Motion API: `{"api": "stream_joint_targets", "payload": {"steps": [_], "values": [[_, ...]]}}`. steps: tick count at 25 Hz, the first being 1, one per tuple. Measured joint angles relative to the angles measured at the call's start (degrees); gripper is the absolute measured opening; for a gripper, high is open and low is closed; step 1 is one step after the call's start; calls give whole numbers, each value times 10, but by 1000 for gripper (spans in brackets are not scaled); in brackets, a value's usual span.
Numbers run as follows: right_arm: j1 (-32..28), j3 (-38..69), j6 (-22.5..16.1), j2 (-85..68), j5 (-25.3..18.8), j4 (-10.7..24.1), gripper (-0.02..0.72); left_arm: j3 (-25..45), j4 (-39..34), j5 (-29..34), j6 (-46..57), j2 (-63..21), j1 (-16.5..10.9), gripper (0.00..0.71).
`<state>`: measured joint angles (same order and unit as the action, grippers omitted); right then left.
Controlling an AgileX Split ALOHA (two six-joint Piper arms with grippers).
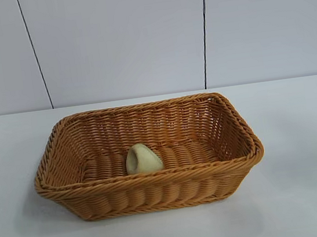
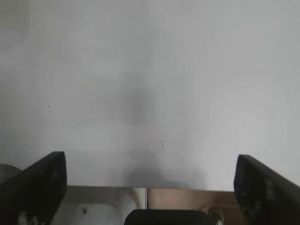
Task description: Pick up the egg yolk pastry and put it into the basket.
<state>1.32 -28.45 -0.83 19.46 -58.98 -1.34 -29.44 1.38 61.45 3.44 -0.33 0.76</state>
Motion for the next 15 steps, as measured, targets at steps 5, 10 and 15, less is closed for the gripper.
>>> {"api": "stream_joint_targets", "payload": {"steps": [5,10,15], "values": [[0,1,0,-118,0,0,695,0,0,0,0,0,0,695],[0,1,0,-193,0,0,695,0,0,0,0,0,0,695],[0,1,0,-197,0,0,695,0,0,0,0,0,0,695]]}}
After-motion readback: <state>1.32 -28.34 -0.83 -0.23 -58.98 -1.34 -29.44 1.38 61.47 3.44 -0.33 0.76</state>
